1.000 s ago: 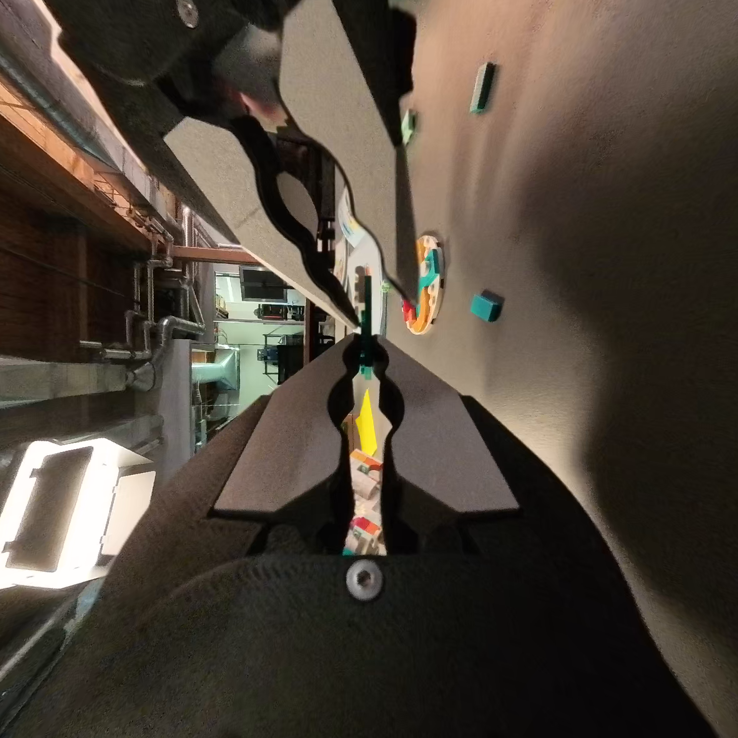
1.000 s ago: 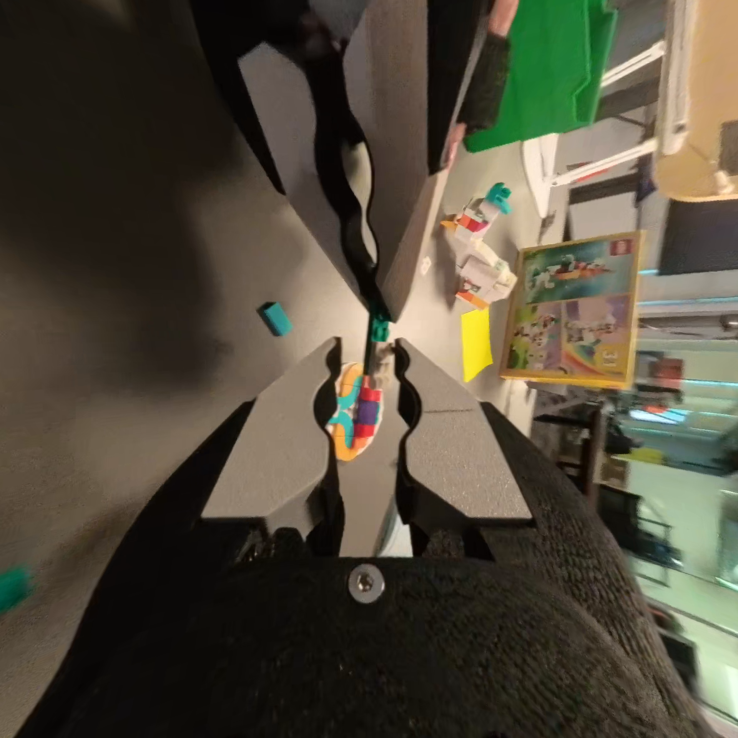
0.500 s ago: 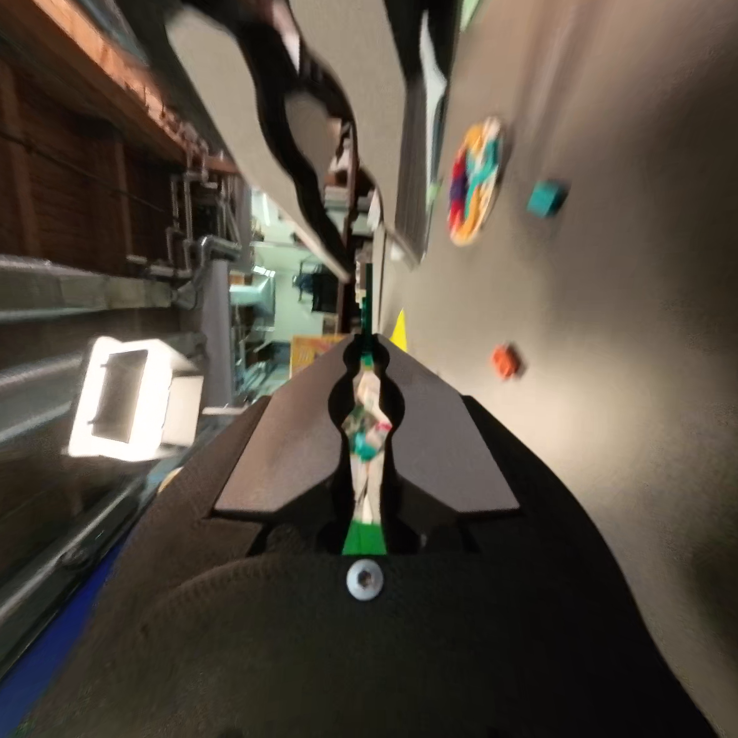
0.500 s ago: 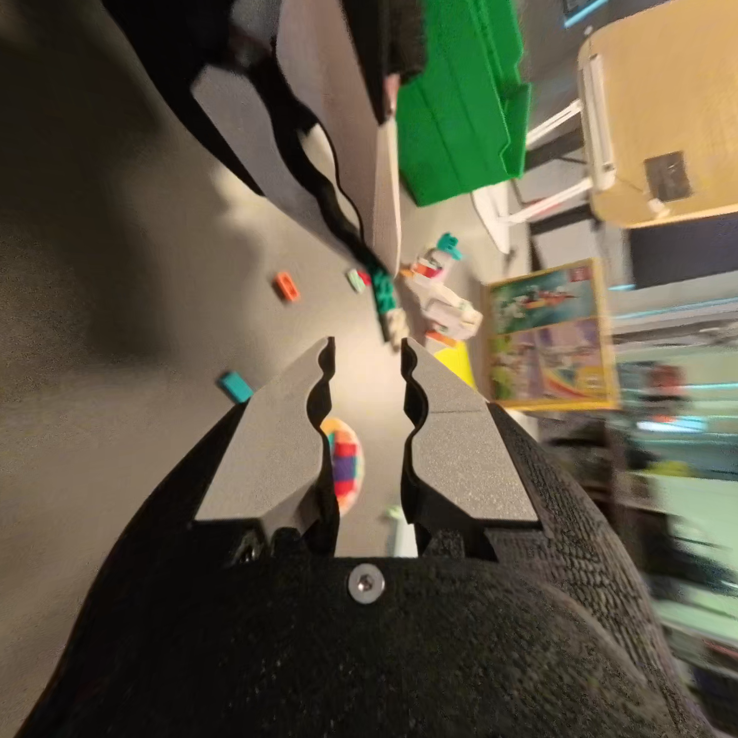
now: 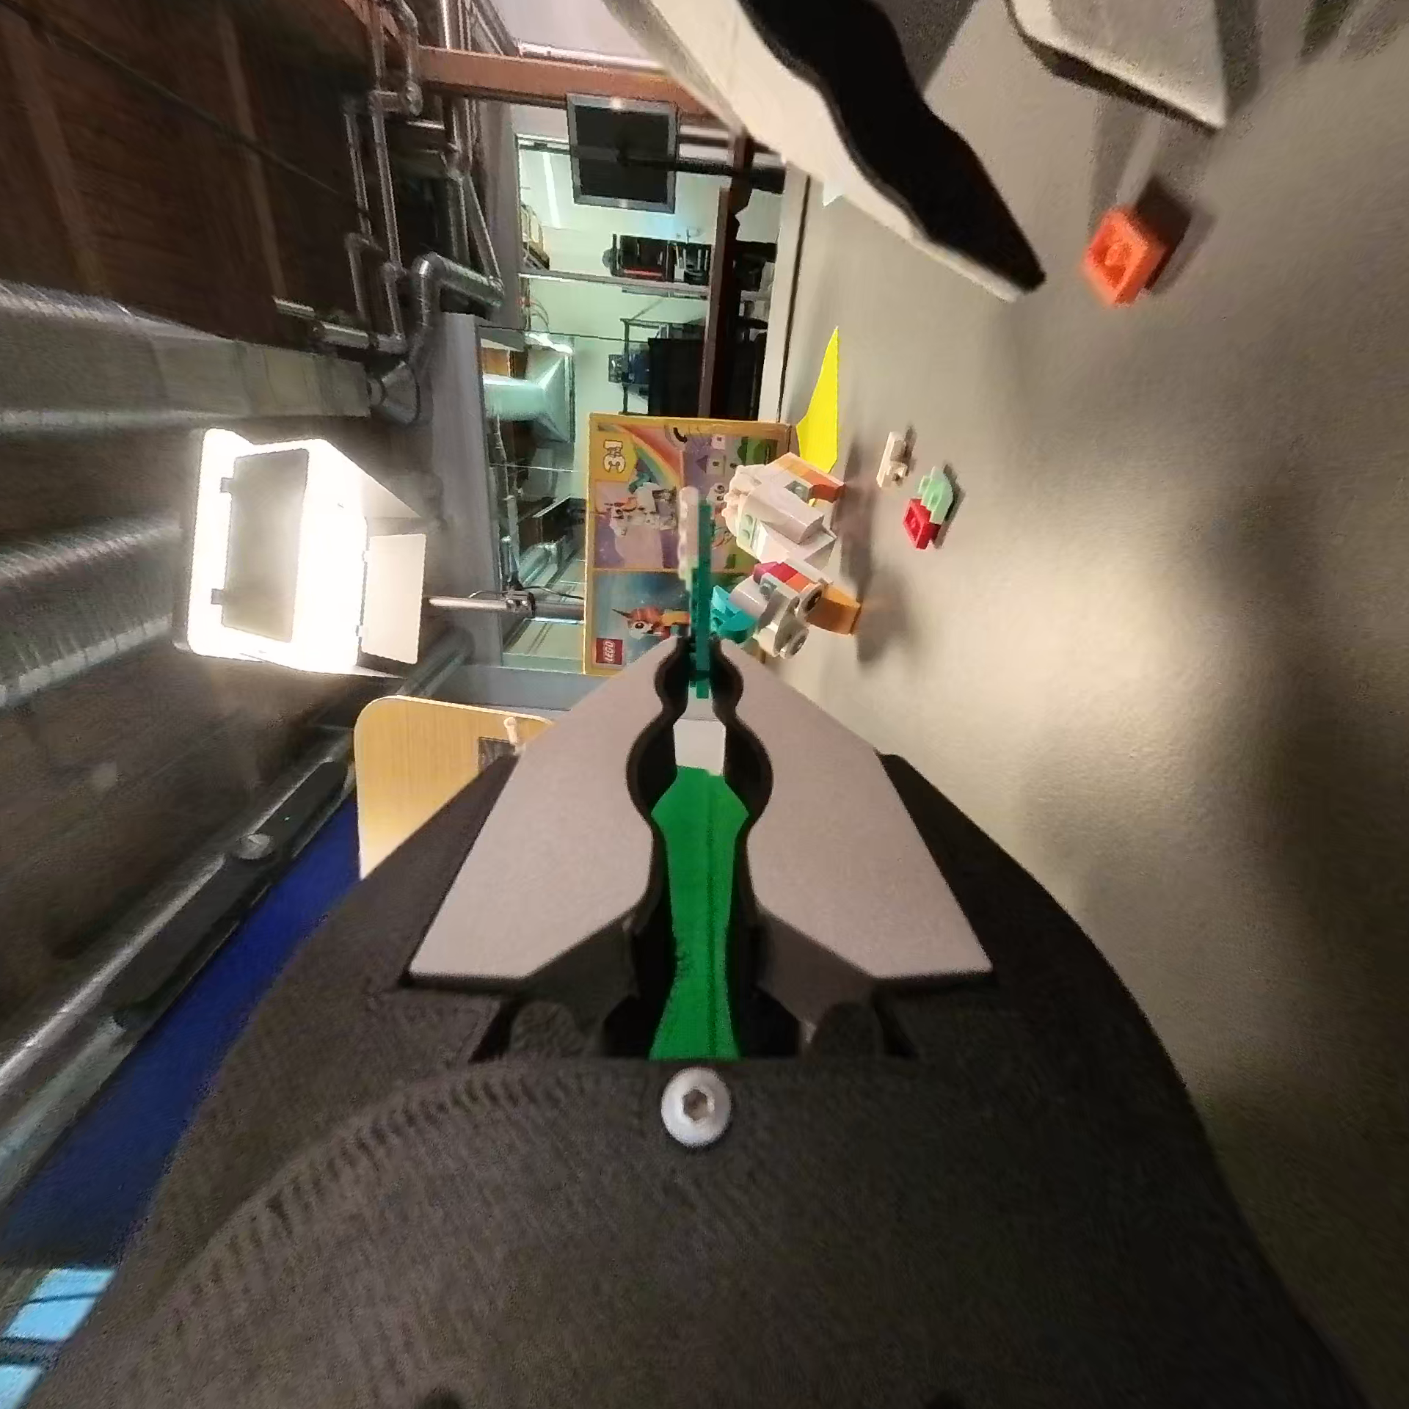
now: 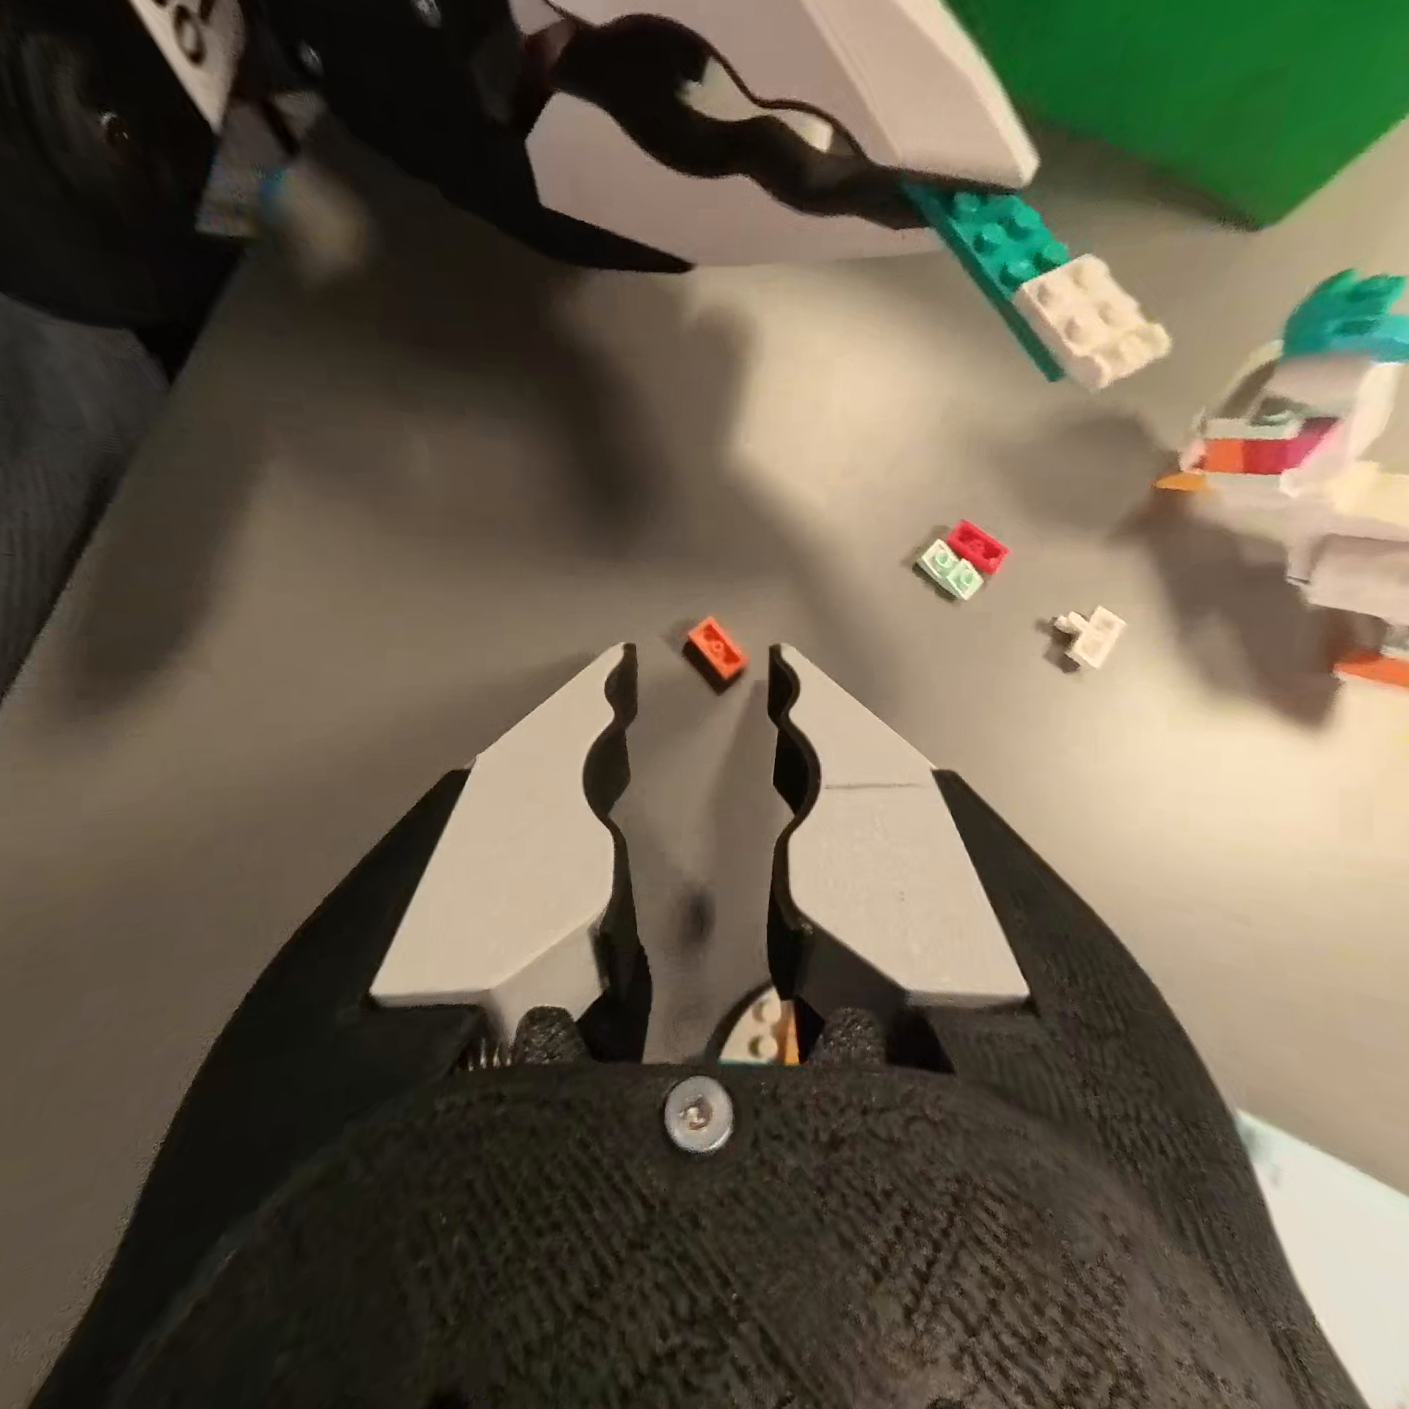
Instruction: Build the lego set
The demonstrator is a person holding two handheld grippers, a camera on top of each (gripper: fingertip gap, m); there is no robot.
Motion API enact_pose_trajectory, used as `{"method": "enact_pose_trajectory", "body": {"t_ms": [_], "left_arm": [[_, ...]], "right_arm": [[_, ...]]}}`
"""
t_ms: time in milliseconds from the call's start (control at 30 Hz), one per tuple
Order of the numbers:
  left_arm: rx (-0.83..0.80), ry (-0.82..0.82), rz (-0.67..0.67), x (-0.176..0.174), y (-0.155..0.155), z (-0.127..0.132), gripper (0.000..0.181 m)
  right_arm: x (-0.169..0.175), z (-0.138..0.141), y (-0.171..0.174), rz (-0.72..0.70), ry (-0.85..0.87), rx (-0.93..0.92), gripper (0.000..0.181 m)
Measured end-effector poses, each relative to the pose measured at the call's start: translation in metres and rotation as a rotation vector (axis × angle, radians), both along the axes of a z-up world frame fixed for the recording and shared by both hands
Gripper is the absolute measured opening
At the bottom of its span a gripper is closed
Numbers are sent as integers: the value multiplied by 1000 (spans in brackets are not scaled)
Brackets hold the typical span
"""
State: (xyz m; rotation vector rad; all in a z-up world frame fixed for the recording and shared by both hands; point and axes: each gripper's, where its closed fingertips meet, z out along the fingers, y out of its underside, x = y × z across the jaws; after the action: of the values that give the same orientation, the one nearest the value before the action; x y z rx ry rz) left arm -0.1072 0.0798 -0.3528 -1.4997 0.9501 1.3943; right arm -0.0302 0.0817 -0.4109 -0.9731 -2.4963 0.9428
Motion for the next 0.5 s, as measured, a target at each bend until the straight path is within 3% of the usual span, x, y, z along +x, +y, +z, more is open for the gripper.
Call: {"method": "enact_pose_trajectory", "body": {"t_ms": [367,433,500], "left_arm": [[-47,-11,-46,10,3,-9,3],[-46,-17,-48,11,3,-9,3],[-44,-18,-46,10,3,-8,3]], "right_arm": [[-2,-6,2,171,-111,44,6],[-4,-3,10,186,-60,156,6],[-10,6,22,232,52,391,5]]}}
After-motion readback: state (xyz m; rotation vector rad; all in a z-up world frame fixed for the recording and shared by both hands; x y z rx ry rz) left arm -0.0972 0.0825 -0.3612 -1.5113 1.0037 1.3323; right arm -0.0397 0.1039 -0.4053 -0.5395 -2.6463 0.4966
